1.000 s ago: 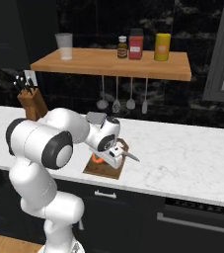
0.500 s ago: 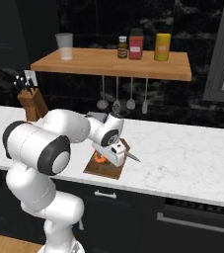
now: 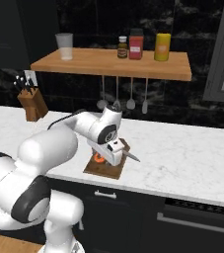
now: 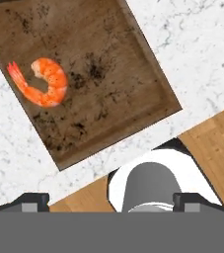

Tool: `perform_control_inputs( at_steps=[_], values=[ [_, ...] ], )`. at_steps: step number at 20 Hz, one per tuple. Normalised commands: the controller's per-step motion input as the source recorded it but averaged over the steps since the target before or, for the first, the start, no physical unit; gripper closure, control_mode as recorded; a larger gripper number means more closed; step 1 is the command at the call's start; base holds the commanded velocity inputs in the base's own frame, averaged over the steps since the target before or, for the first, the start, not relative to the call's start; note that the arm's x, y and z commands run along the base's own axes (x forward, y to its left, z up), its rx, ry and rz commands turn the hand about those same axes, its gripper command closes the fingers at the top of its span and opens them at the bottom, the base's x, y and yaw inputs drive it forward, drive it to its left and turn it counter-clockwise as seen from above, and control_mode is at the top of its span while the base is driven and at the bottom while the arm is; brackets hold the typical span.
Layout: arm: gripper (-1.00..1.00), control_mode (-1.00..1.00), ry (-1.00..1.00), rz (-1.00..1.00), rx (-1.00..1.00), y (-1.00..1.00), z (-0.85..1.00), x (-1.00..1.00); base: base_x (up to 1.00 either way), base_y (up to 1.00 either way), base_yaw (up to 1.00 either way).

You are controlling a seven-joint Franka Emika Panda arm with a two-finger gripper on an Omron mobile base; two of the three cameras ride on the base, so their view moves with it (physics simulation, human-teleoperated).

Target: Pick up the knife from the drawer and place it on the cutting board. Then place the meat from the plate to the cutting board.

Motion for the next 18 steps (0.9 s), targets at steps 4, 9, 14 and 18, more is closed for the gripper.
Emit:
perform_control_inputs(
  at_steps=[4, 9, 14, 18],
  values=[
    [-1.0, -1.0, -0.05, 0.0, 0.0, 0.0, 0.94, -0.82, 0.0, 0.0, 0.0],
    [-1.0, -1.0, -0.07, 0.0, 0.0, 0.06, 0.99, -0.66, 0.0, 0.0, 0.0],
    [-1.0, -1.0, -0.25, 0.0, 0.0, 0.01, 0.98, -0.42, 0.0, 0.0, 0.0],
    [-1.0, -1.0, -0.52, 0.0, 0.0, 0.0, 0.72, -0.53, 0.0, 0.0, 0.0]
  ],
)
